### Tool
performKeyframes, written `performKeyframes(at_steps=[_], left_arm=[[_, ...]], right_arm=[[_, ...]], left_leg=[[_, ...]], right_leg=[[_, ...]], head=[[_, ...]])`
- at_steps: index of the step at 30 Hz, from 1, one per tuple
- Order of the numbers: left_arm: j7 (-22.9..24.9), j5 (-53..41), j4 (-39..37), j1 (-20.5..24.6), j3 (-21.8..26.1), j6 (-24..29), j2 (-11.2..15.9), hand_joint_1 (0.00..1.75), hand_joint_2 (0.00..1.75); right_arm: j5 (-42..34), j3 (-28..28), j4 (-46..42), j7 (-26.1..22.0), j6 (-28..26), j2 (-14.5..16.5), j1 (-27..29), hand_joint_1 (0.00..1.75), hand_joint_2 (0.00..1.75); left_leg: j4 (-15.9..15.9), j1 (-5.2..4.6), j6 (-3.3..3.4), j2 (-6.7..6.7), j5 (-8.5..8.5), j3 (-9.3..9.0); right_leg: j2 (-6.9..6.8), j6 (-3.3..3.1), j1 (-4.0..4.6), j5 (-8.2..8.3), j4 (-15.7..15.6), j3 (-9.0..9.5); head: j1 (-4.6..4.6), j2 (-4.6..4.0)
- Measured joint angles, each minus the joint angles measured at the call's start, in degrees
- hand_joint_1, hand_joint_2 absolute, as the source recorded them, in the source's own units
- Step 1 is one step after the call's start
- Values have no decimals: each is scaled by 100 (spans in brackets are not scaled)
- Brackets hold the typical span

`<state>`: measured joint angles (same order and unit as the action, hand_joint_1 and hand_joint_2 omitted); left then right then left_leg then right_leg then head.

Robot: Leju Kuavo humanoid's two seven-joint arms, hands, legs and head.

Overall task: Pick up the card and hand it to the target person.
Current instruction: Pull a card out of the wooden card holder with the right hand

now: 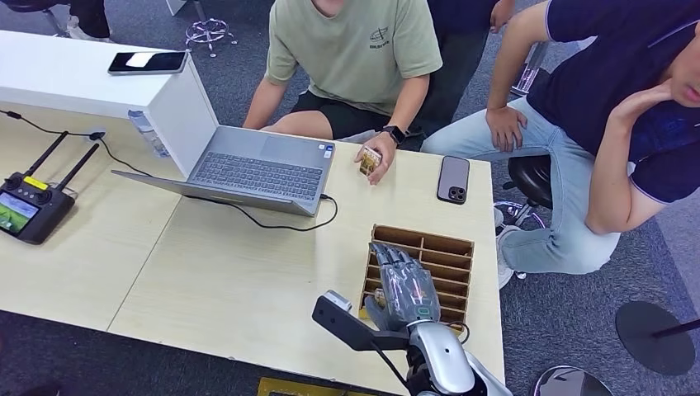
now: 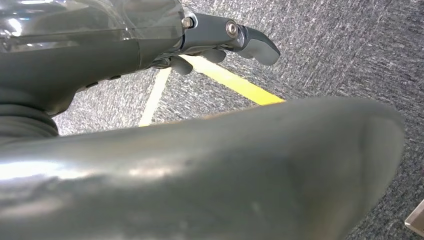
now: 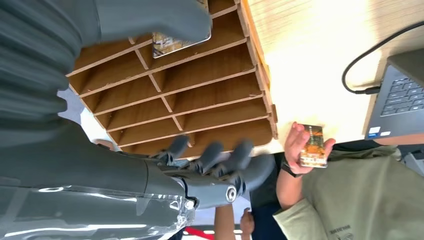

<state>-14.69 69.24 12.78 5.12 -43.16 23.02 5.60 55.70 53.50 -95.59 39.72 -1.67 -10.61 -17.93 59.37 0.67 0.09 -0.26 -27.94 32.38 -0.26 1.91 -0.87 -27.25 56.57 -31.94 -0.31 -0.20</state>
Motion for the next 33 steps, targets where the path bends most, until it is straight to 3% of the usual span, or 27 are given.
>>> performKeyframes(at_steps=[5, 11, 18, 25, 33], left_arm=[[29, 3, 0, 0, 0, 12, 0, 0, 0], [24, 66, 1, 0, 0, 10, 0, 0, 0], [13, 70, -1, 0, 0, 6, 0, 0, 0], [14, 70, 0, 0, -1, 6, 1, 0, 0], [56, 70, -1, -2, 0, 9, 1, 0, 0]], right_arm=[[149, 73, 76, 14, 82, 25, -20, 86, 175], [176, 100, 172, 28, 146, 51, -22, 57, 175], [179, 98, 336, 32, 98, 51, -10, 57, 175], [219, 71, 504, 38, 88, 49, 84, 74, 175], [209, -85, 641, 43, -6, 46, 223, 78, 175]], left_leg=[[0, 0, 0, 0, 0, 0], [0, 0, 0, 0, 0, 0], [0, 0, 0, 0, 0, -1], [0, 0, 0, 0, 0, -1], [0, 0, 0, 0, 0, -2]], right_leg=[[0, 0, 0, 0, 0, 0], [0, 0, 0, 0, 0, -1], [0, 0, 0, 0, 0, -1], [1, 0, 0, 0, 0, -1], [1, 0, 0, 0, 0, -1]], head=[[0, 0], [0, 0], [0, 0], [0, 0], [0, 0]])
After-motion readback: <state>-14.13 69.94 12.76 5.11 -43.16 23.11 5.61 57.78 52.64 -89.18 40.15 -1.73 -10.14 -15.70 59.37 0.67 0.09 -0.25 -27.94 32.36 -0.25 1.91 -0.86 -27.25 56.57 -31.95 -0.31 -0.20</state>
